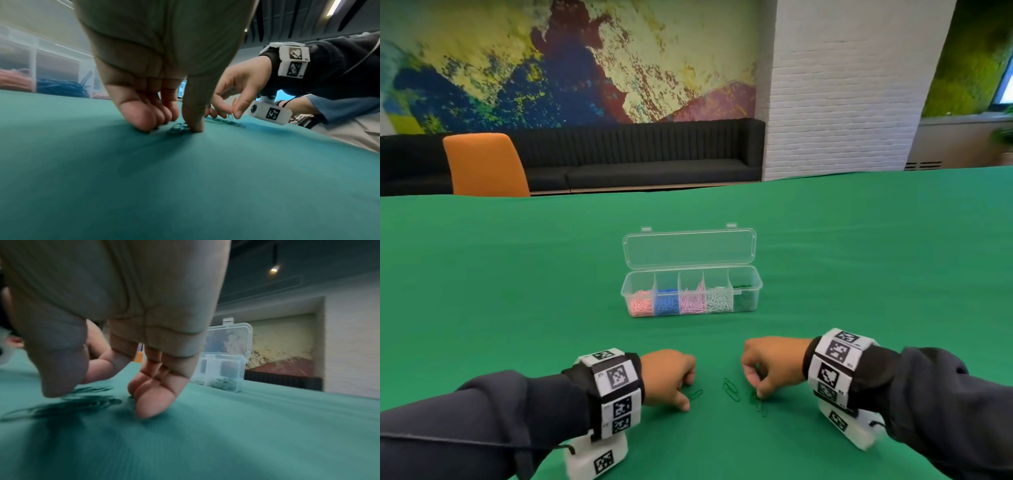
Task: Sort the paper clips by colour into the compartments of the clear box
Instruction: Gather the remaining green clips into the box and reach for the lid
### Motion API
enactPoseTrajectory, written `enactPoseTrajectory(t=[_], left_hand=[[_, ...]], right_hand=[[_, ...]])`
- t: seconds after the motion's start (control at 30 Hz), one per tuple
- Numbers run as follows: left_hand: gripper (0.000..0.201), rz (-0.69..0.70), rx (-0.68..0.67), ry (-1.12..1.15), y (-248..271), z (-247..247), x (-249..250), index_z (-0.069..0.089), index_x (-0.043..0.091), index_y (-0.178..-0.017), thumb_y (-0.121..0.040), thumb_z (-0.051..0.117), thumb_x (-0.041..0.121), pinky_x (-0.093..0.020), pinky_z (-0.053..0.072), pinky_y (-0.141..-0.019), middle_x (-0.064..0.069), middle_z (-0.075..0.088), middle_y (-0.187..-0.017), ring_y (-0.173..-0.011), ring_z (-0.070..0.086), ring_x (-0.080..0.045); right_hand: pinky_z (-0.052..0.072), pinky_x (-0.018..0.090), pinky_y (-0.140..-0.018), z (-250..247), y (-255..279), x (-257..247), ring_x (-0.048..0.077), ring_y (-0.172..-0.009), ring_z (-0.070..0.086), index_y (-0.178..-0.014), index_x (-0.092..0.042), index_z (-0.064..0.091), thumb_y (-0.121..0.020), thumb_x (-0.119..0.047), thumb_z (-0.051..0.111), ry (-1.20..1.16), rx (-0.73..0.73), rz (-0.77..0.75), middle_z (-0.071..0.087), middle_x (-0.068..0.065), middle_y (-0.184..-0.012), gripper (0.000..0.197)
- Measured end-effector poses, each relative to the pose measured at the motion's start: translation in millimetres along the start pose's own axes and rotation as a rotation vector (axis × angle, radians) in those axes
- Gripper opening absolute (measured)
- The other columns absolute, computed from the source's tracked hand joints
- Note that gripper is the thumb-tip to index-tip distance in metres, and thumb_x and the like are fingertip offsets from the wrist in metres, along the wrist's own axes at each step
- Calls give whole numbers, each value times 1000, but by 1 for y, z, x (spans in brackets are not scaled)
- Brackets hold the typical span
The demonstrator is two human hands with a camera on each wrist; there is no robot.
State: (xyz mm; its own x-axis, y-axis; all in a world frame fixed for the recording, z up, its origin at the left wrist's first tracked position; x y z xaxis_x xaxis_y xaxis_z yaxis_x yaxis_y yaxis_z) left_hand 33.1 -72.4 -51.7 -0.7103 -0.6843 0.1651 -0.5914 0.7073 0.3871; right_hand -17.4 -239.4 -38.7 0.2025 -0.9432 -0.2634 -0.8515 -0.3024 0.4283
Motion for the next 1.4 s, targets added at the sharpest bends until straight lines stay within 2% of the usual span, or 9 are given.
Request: enactPoseTrajectory(t=[0.27, 0.43, 0.57, 0.77, 0.87, 1.03, 1.17, 1.27, 1.4], left_hand=[[25, 38, -13, -58, -2, 1, 30, 62, 4, -105, -84, 48, -1, -30, 43, -79, -13, 64, -103, -85, 52, -22], [27, 92, 10, 5, -9, -1, 35, 62, 4, -103, -82, 46, -4, -30, 44, -79, -7, 60, -93, -82, 49, -17], [26, 172, 34, 37, -23, -11, 47, 60, 4, -107, -83, 52, -3, -24, 39, -72, -14, 64, -105, -81, 48, -16], [31, 290, -23, -29, -40, -14, 53, 58, 2, -110, -82, 70, 11, -24, 34, -63, -17, 59, -113, -81, 47, -17], [24, 277, -60, -31, -40, -11, 50, 59, 0, -106, -85, 65, 10, -24, 33, -63, -18, 63, -108, -81, 47, -16], [18, 277, -29, -111, -33, -8, 43, 59, 0, -104, -87, 54, 6, -26, 35, -70, -17, 64, -103, -78, 45, -19], [18, 241, -13, -131, -29, -10, 31, 59, 0, -102, -85, 53, 5, -27, 34, -67, -19, 63, -101, -77, 44, -21], [20, 211, -22, -126, -25, -11, 23, 59, -2, -103, -85, 53, 4, -23, 31, -67, -17, 60, -93, -78, 44, -20], [11, 180, -43, -128, -19, -10, 11, 57, 3, -94, -86, 51, 5, -24, 32, -68, -5, 50, -84, -77, 44, -20]], right_hand=[[34, 21, -74, 10, 10, -14, 15, -89, 42, -122, -12, 44, -77, -11, 72, 41, -5, -65, 46, 6, -111, 54], [32, 23, -61, 15, 11, -11, 15, -84, 43, -111, -8, 55, -82, -15, 67, 41, -19, -30, 40, -12, -77, 32], [29, 22, -68, 18, 14, -7, 14, -82, 44, -105, -7, 58, -85, -16, 62, 68, 24, -43, 39, -14, -73, 22], [34, 19, -56, 16, 22, 11, 14, -72, 47, -85, -18, 59, -86, -16, 59, 5, 76, 50, 43, -16, -66, 2], [41, 12, -48, 10, 21, 25, 10, -55, 50, -72, -29, 47, -87, -16, 61, -174, 71, 149, 49, -13, -70, 25], [42, 9, -44, 10, 13, 5, 5, -54, 49, -74, -26, 49, -87, -14, 63, -239, 79, 137, 49, -11, -70, 23], [38, 20, -61, 17, 0, -21, 15, -75, 50, -98, -17, 60, -84, -15, 64, -59, 107, 150, 60, 1, -86, 15], [36, 23, -71, 19, -6, -31, 20, -84, 53, -96, -13, 62, -85, -14, 61, 46, 93, 164, 65, 12, -106, 11], [42, 28, -73, 19, -9, -34, 19, -79, 49, -79, -14, 55, -86, -13, 54, 94, 57, 186, 64, 16, -96, 7]])
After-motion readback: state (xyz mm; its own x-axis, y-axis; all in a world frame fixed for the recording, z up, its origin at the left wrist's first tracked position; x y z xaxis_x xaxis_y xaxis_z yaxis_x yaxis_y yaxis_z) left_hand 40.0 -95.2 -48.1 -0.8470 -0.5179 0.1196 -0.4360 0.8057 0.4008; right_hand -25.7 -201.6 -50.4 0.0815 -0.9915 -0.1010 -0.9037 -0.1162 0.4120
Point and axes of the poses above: each hand's wrist, its own y-axis away from the middle knuckle, its own z-axis out of the palm, x = y × z, the point moved 4 cm from there along -y, towards the middle knuckle
